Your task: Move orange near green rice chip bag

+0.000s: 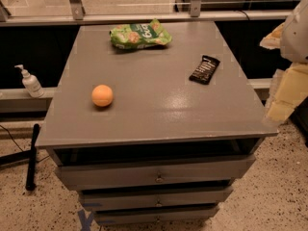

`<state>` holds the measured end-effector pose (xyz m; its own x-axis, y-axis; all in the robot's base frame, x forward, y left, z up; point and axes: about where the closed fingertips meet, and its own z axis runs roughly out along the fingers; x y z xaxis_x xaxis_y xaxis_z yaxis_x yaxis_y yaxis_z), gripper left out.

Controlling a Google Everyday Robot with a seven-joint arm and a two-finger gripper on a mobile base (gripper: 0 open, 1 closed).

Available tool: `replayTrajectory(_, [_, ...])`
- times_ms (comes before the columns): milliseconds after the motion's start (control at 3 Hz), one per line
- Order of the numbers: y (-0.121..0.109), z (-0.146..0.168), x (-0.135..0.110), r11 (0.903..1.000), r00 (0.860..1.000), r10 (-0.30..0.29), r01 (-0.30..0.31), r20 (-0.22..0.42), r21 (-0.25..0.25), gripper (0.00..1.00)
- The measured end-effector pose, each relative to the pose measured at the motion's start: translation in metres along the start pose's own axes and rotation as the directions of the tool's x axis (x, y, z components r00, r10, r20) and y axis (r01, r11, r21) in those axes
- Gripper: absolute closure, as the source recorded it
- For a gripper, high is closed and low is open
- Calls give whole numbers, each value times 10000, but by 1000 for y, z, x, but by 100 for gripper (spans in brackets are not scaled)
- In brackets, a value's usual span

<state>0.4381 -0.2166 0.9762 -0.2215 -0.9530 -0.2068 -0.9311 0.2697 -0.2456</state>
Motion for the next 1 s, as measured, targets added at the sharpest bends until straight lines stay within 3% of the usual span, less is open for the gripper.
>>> replayTrajectory(333, [0, -1, -2, 10000, 10000, 7, -8, 83, 63, 0])
replayTrajectory(667, [5, 16, -36, 10000, 9943, -77, 82, 1063, -46, 0])
replayTrajectory(1000, [17, 53, -100, 9988, 9595, -97, 231, 2814, -442, 0])
